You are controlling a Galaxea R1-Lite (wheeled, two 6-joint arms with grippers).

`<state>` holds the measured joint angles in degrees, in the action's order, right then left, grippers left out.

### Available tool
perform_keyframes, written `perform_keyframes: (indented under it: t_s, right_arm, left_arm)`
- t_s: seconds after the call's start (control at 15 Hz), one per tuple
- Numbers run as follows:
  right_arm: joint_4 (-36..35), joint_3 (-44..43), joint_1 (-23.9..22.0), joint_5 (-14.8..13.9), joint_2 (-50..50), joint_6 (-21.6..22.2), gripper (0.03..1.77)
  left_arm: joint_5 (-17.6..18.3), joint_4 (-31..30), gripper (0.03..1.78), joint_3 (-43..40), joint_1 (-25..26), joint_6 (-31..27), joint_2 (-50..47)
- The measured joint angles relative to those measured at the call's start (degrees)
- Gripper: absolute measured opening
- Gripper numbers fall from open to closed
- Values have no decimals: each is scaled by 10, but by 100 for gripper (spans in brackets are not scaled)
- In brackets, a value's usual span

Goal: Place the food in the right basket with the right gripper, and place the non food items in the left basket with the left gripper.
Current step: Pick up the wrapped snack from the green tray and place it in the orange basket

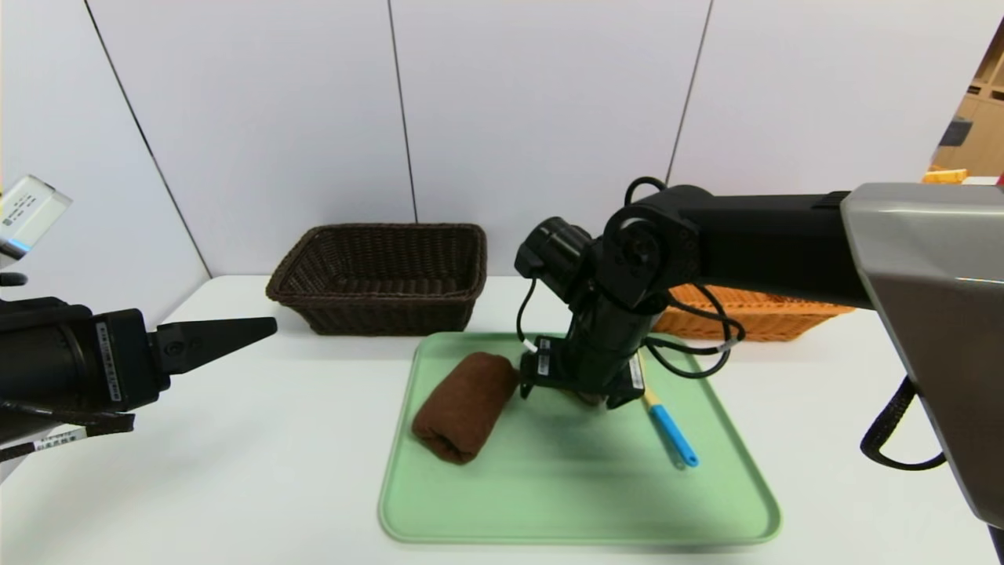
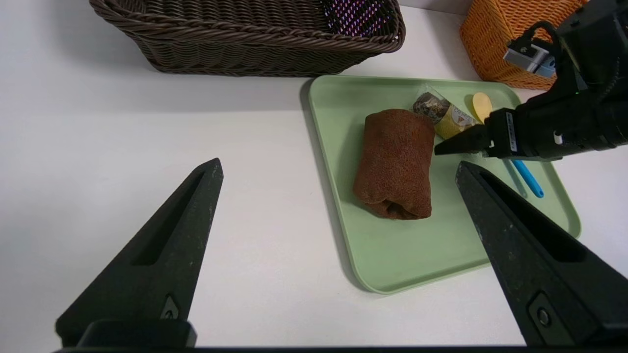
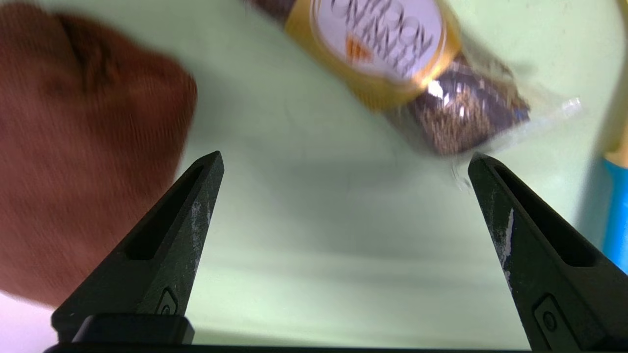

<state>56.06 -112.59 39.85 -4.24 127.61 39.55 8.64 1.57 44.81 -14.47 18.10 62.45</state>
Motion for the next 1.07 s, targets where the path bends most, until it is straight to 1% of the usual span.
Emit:
perform_keyframes:
  t_s: [0.07,0.27,0.4,0.53,0.6,0.67,0.8,0.93,1.0,1.07]
  right_arm:
    - [19,0,3,-1,-7,-13,171]
    - [87,-1,10,-6,-29,-18,171]
    - [100,-1,8,-28,-42,-29,171]
    - [100,0,7,-63,-56,-72,171]
    - [98,0,5,-72,-61,-96,171]
    - [90,0,1,-75,-64,-118,171]
    - [51,4,-6,-72,-66,-149,171]
    - [4,15,-20,-67,-65,-196,171]
    - [-13,17,-27,-55,-64,-215,171]
    - [-20,18,-33,-35,-63,-228,171]
  left_arm:
    - [0,0,169,0,0,0,0]
    - [0,0,169,2,0,0,1]
    - [0,-1,169,2,0,2,5]
    - [1,-18,169,1,0,2,11]
    - [1,-25,169,0,0,3,14]
    - [1,-25,169,0,0,3,16]
    - [2,-25,169,-1,0,2,19]
    - [2,-25,169,-1,0,3,20]
    - [2,-25,169,-2,0,3,20]
    - [2,-25,169,-2,0,3,21]
